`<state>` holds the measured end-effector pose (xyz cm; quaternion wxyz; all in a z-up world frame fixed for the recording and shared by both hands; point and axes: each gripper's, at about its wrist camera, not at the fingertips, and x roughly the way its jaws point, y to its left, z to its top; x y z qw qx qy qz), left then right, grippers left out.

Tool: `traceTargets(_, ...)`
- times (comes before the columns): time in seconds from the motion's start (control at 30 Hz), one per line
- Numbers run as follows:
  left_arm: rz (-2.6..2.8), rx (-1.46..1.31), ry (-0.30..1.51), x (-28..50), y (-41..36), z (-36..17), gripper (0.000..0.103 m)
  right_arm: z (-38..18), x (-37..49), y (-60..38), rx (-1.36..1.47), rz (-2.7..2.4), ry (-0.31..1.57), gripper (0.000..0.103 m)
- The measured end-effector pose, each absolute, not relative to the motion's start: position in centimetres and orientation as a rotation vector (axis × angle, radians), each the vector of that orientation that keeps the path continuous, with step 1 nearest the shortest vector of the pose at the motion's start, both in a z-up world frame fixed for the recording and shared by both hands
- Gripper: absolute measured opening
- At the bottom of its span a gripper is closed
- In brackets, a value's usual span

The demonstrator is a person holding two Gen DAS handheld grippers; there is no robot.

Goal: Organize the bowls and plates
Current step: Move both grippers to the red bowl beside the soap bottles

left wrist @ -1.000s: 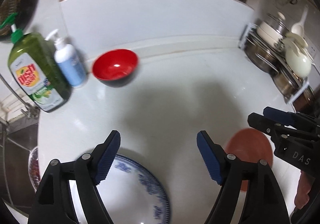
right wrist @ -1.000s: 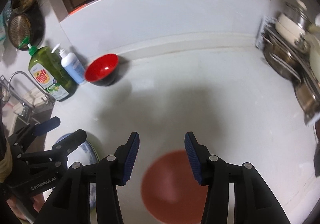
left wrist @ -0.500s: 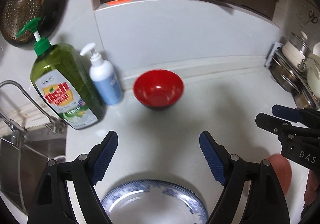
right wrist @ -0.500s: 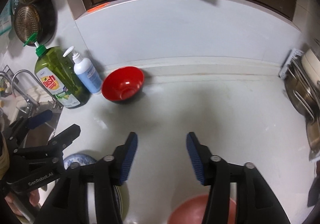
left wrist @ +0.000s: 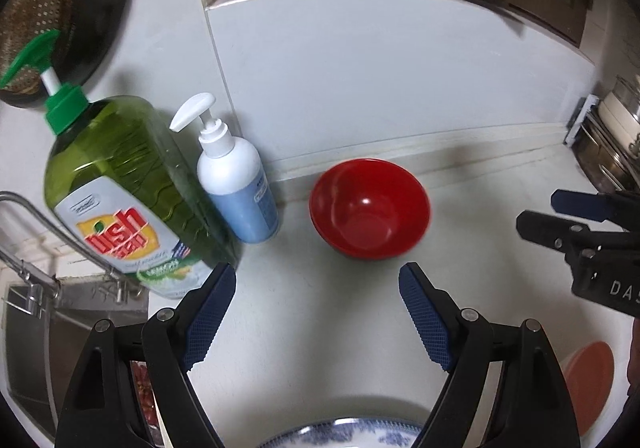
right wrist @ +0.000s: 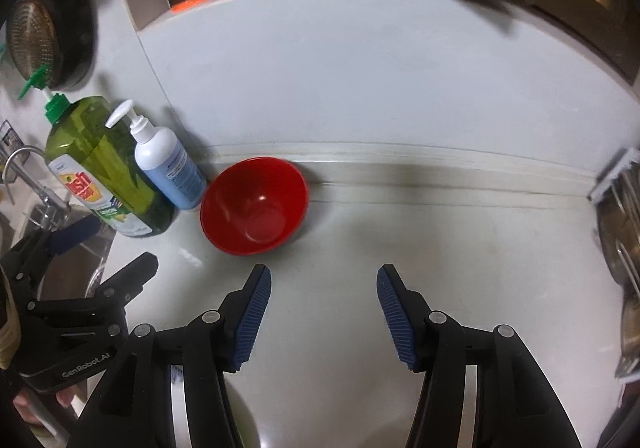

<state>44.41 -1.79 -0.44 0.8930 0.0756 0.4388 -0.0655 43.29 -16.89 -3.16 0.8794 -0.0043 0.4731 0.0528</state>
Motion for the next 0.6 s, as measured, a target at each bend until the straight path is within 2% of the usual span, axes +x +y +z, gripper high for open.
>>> traceTargets(0.47,-0.118,0.173,0.946,50.1,-1.9,-4.8,0.078,-8.0,50.3,-16.5,0.048,0.152,1.077,0.056)
traceTargets(0.6,-0.113,0.163,0.964,51.2,-2.0,-5.7,0.073,-9.2,51.5,-16.6,0.066,0.155,1.100,0.051)
